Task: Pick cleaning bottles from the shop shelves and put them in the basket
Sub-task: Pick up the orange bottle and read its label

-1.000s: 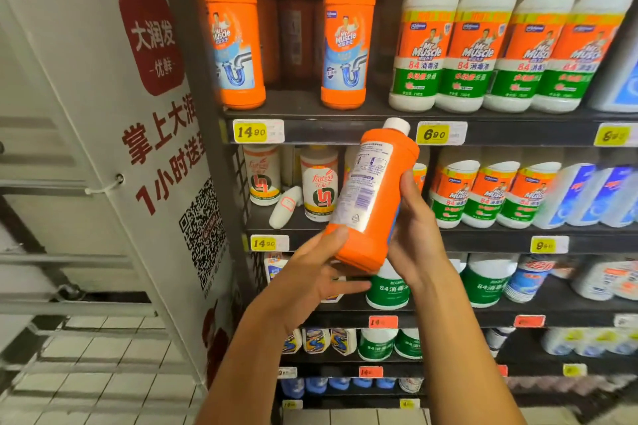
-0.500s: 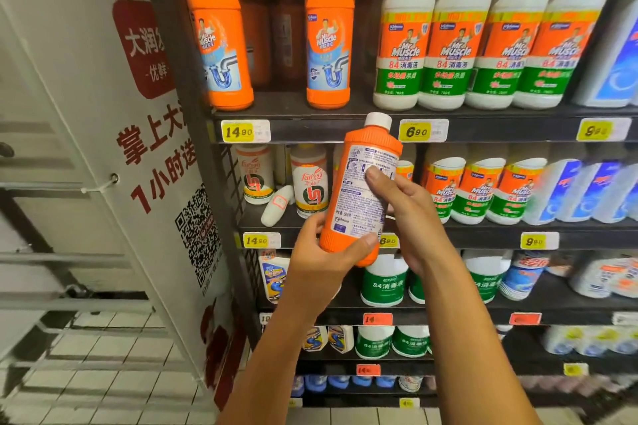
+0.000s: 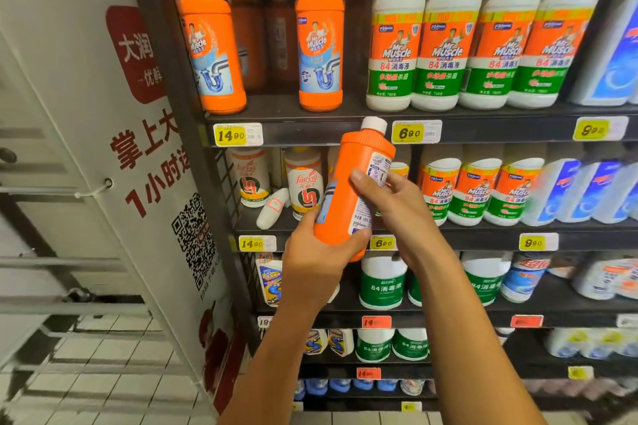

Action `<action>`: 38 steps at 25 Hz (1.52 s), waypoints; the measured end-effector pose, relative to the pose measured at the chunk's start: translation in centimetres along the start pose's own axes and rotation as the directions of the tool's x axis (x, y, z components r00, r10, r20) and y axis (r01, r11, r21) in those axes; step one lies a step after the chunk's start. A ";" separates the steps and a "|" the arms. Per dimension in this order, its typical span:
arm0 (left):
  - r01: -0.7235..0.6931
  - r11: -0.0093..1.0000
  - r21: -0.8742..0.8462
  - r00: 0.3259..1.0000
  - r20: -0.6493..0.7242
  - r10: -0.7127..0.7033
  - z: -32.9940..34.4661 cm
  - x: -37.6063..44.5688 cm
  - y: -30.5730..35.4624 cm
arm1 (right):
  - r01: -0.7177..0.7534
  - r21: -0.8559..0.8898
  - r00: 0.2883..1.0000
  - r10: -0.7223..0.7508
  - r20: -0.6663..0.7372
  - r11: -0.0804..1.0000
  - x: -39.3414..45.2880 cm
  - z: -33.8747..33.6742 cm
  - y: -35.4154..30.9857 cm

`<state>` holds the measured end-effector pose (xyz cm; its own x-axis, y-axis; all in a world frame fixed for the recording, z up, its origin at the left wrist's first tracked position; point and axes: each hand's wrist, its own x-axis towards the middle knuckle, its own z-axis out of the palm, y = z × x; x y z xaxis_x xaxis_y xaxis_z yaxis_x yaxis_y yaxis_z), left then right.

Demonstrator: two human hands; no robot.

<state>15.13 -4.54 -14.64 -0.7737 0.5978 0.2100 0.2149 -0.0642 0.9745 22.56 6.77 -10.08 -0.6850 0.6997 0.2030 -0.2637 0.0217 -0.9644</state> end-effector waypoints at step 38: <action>-0.266 0.959 0.095 0.940 0.248 0.236 -1.8 3.7 -1.3 | 0.449 -0.467 0.858 -0.221 0.464 0.762 -1.0 -2.3 -3.0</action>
<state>10.90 -3.63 -14.99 -0.5283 0.7447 0.4078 0.4688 -0.1446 0.8714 25.58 7.61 -7.78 -0.8446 0.2636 0.4659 -0.1913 0.6642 -0.7226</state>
